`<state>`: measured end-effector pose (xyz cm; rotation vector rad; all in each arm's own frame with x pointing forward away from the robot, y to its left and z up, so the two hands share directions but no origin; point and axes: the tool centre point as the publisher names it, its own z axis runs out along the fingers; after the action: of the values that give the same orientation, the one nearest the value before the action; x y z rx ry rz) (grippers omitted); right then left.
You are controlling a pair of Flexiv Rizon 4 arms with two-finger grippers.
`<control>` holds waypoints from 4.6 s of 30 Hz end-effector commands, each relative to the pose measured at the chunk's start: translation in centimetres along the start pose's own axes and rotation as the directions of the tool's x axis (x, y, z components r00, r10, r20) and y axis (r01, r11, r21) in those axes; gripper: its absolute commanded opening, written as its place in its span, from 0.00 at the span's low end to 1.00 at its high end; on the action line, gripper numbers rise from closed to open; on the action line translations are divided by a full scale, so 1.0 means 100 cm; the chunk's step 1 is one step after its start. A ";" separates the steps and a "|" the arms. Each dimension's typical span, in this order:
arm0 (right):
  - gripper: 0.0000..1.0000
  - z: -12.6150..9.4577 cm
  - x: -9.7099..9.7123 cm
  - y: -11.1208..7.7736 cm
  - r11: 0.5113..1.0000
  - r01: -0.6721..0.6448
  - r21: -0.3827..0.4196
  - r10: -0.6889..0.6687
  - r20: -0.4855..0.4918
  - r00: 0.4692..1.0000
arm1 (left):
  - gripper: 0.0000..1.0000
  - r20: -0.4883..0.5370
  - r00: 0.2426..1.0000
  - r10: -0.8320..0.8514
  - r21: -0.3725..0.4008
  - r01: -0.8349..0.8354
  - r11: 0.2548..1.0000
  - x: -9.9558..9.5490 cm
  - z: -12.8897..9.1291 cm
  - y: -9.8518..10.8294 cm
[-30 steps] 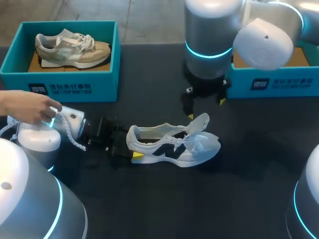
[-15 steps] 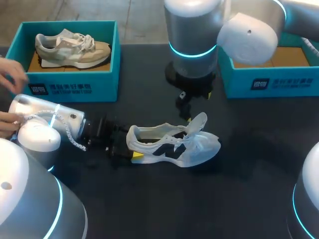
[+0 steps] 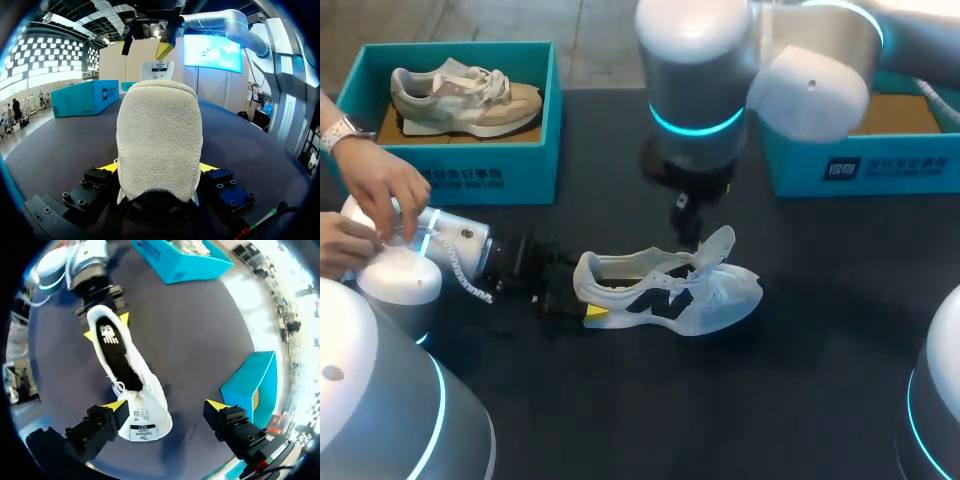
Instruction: Take the shoe out of the shoebox, open the shoe tongue, remove and reinsert the insole, then place the shoe into the shoebox
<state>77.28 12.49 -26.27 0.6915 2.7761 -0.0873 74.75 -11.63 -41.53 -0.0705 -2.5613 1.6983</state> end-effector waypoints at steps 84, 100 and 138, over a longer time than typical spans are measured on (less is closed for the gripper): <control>0.00 0.077 0.087 0.057 0.934 0.352 -0.069 -0.357 -0.258 0.898 | 0.00 0.001 1.000 0.000 -0.002 0.000 1.000 0.001 -0.001 0.004; 0.09 0.110 0.099 0.066 0.942 0.319 -0.102 -0.334 -0.324 0.885 | 0.00 0.001 1.000 0.000 -0.002 0.000 1.000 0.001 -0.001 0.004; 0.12 0.172 0.113 0.060 0.953 0.299 -0.040 -0.290 -0.392 0.873 | 0.00 0.001 1.000 0.000 -0.002 0.000 1.000 0.001 -0.001 0.004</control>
<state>75.32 20.69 -40.65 0.3046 3.2415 -0.0368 74.76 -11.67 -41.62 -0.0707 -2.5600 1.6987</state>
